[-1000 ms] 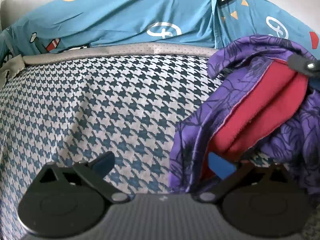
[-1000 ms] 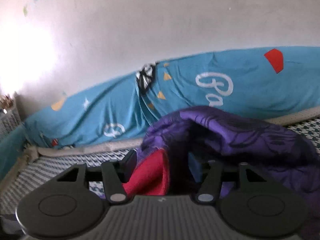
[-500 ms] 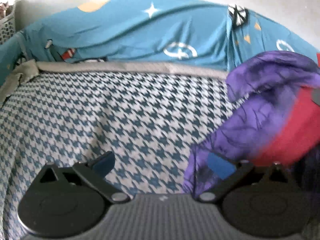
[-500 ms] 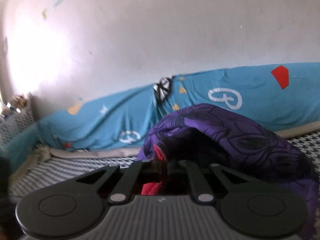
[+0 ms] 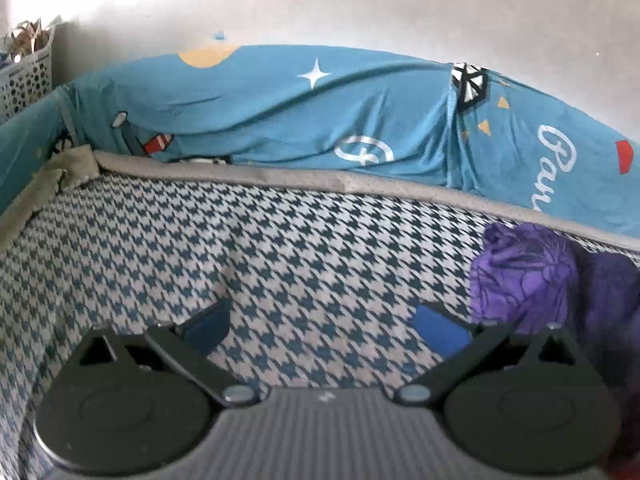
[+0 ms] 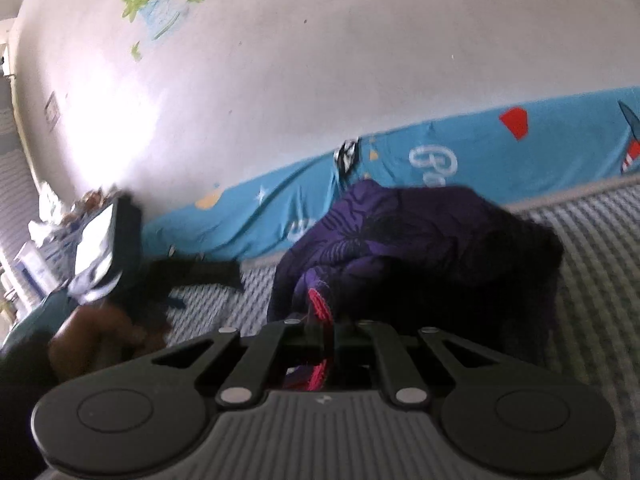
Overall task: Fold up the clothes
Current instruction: 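Lower the held purple garment back onto the bed with the right tool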
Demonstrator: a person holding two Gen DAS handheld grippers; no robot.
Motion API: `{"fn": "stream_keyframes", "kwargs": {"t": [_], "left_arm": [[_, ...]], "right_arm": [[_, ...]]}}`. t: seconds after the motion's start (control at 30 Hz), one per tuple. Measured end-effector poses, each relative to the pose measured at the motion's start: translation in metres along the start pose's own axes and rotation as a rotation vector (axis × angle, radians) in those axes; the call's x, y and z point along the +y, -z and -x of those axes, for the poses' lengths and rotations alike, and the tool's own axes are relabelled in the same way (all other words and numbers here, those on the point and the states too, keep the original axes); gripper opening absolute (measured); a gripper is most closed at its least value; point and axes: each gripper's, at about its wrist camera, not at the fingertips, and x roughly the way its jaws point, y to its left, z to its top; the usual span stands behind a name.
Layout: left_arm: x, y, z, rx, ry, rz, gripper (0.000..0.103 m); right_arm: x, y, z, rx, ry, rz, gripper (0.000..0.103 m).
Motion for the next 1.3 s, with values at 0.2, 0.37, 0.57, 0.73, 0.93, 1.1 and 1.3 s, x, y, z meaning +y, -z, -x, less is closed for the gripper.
{"fn": "stream_keyframes", "kwargs": {"t": [0.2,0.37,0.57,0.73,0.93,1.1,1.3], "left_arm": [[-0.018,0.021,0.015,0.004,0.065,-0.065,0.103],[-0.037,0.042,0.017,0.075,0.148,-0.086,0.103],[-0.065,0.075,0.019,0.125,0.171,-0.211,0.103],[-0.082,0.108,0.022,0.154,0.184,-0.303,0.103],[-0.085,0.125,0.029,0.149,0.183,-0.34,0.103],[-0.083,0.131,0.034,0.156,0.19,-0.369,0.103],[-0.084,0.138,0.043,0.147,0.195,-0.428,0.103]], "right_arm": [[0.013,0.038,0.015,0.178,0.007,0.101,0.009],[0.011,0.047,0.023,0.207,0.052,0.119,0.016],[-0.002,0.04,0.036,0.139,0.124,0.043,0.032],[-0.018,0.016,0.034,0.085,0.216,-0.017,0.035],[-0.042,-0.017,0.011,0.058,0.29,-0.092,0.048],[-0.064,-0.04,-0.021,0.056,0.365,-0.122,0.066],[-0.099,-0.041,-0.059,0.115,0.384,-0.258,0.071]]}}
